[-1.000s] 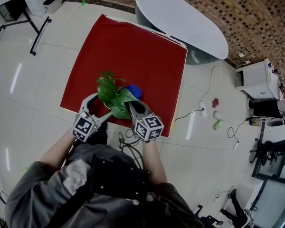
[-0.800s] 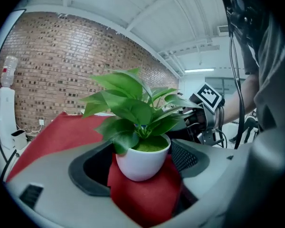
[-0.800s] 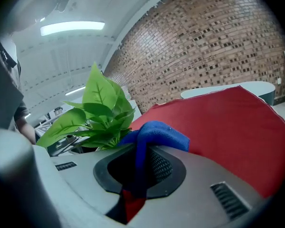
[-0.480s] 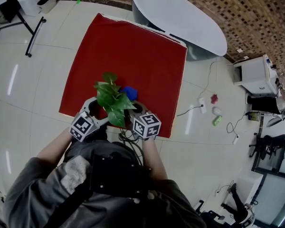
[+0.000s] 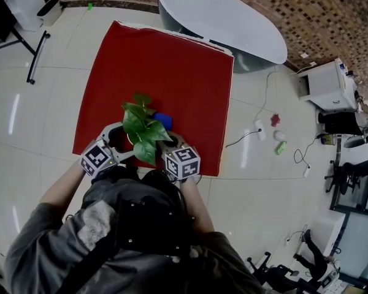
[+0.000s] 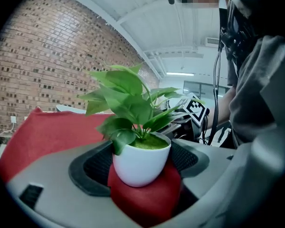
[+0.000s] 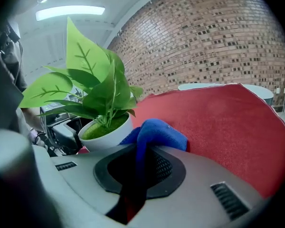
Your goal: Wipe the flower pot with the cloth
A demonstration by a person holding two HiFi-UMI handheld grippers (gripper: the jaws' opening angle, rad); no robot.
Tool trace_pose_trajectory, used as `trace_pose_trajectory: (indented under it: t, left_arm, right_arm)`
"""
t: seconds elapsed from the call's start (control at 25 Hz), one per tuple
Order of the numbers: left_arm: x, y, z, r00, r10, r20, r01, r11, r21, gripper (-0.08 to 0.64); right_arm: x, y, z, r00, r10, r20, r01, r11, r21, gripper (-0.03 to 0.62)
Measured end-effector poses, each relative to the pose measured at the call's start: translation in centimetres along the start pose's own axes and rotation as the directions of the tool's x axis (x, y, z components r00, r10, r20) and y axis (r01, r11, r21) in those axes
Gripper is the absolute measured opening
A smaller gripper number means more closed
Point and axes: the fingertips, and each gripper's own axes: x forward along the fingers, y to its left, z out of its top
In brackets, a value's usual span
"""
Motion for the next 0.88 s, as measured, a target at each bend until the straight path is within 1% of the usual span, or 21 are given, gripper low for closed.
trace_pose_trajectory:
  t: [0.16,0.32,0.56,0.72,0.8,0.88]
  left_arm:
    - [0.3,0.2,0.2,0.999,0.03,-0.033,-0.029,0.999,0.025,0.419]
    - [-0.3,0.5,0.0,0.994,0.1,-0.044,-0.099,0.994,0.038,0.419]
    - [-0.9,0.5,0.5,0.979,0.195,-0.064,-0.189,0.978,0.085,0.42]
    - [-1.1,0.1,-0.1,0.962,0.258,-0.089,-0.252,0.965,0.074,0.419]
    - [-1.3,-0.2,-0.3,0.95,0.3,-0.089,-0.297,0.954,0.048,0.417]
    - [-1.7,-0.6,-0.6,0.933,0.347,-0.09,-0.348,0.937,0.008,0.416]
  right_arm:
    - [-0.2,-0.5,0.3,1.0,0.016,0.003,-0.016,1.0,-0.023,0.057]
    - [-0.8,-0.1,-0.4,0.998,0.059,-0.018,-0.06,0.997,-0.048,0.057]
    - [-2.4,0.6,-1.4,0.991,0.122,-0.056,-0.126,0.989,-0.079,0.057]
    - [-2.8,0.8,-1.3,0.984,0.165,-0.071,-0.171,0.981,-0.096,0.057]
    - [-3.0,1.0,-1.3,0.979,0.185,-0.084,-0.194,0.975,-0.106,0.057]
    - [-3.1,1.3,-1.2,0.974,0.205,-0.097,-0.216,0.97,-0.115,0.057]
